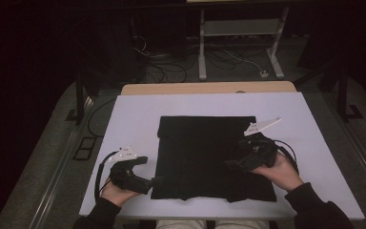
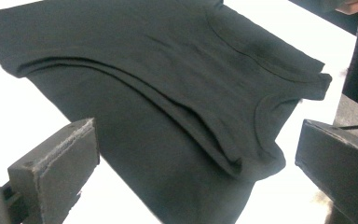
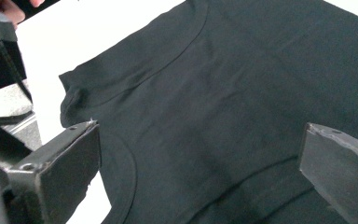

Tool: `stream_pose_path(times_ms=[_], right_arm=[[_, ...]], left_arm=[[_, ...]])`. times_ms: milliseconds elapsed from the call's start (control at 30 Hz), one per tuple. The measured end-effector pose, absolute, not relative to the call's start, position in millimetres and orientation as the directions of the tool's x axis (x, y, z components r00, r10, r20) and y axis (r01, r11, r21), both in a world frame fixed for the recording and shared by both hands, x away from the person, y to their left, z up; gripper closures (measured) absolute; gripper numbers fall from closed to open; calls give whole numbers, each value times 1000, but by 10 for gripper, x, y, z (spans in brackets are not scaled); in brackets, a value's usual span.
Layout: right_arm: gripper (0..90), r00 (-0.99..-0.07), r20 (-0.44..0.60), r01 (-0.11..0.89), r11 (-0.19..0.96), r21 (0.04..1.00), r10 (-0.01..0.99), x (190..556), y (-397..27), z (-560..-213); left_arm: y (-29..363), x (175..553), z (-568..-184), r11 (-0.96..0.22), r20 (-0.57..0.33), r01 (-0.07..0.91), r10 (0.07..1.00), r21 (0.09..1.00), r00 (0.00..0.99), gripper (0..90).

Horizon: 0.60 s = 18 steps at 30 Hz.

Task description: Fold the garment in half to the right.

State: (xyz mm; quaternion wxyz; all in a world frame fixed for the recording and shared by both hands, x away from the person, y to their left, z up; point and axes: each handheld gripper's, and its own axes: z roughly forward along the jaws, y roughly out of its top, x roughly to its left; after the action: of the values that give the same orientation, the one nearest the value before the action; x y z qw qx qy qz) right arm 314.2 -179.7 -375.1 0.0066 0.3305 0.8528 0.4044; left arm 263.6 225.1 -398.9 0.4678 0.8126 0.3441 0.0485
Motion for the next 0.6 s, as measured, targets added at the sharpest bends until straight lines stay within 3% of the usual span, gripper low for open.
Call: stream_pose_path(times_ms=[600], right_arm=[[0,-792,234,543,475,692,564,3468,-1496,-3714]], left_arm=[[2572,2651,-4112,-313,-228,546,668,777,708,0]])
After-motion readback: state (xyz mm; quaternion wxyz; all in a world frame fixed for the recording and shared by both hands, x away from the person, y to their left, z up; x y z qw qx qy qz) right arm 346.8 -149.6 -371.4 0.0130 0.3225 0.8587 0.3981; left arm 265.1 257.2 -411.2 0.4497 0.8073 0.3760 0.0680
